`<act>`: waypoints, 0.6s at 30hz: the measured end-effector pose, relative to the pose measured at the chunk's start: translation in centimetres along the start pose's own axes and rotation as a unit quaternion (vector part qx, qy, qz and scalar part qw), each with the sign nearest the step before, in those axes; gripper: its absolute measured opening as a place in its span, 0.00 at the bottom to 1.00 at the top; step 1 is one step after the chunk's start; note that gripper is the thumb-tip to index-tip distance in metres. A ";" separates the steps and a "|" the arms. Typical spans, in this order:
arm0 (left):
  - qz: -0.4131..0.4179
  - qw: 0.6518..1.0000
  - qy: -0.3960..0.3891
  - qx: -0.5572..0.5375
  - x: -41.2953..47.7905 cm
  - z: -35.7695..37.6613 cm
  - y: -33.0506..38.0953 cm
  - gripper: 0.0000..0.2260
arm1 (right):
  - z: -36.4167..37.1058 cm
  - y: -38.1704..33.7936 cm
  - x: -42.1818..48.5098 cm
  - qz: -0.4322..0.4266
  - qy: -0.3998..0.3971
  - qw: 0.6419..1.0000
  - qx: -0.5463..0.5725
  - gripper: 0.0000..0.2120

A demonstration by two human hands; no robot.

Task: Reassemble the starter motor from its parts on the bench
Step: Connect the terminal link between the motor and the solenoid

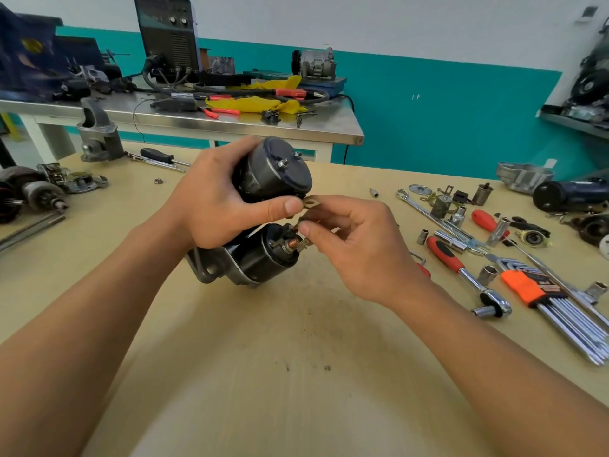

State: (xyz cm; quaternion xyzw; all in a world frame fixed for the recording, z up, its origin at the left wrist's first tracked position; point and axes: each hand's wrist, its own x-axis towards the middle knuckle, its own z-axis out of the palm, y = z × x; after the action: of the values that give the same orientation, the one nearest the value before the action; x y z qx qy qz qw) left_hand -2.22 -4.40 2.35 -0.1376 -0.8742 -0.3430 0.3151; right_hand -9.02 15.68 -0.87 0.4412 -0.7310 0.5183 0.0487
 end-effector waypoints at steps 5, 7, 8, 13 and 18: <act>-0.004 1.000 -0.002 -0.003 0.0 -0.1 0.0 0.28 | 0.4 -0.1 0.1 0.027 0.013 0.999 -0.023 0.06; -0.001 1.000 -0.002 -0.003 0.0 -0.1 0.0 0.31 | 0.7 -0.2 0.1 0.035 0.038 0.998 -0.031 0.05; -0.001 1.000 -0.003 -0.004 -0.1 -0.1 0.1 0.32 | 0.9 -0.3 0.1 0.040 0.051 0.997 -0.034 0.06; 0.003 1.000 -0.004 0.000 0.0 -0.1 0.1 0.34 | 1.5 -0.7 0.0 0.053 0.066 0.994 -0.067 0.12; 0.002 1.000 -0.002 0.002 -0.1 -0.1 0.2 0.34 | 0.0 -0.8 -0.1 0.072 0.032 0.997 -0.013 0.15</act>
State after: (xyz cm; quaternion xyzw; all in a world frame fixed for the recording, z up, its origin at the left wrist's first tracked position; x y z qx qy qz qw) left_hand -2.00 -4.32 2.49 -0.1396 -0.8750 -0.3402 0.3149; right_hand -8.44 15.67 -0.37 0.3698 -0.7659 0.5244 0.0401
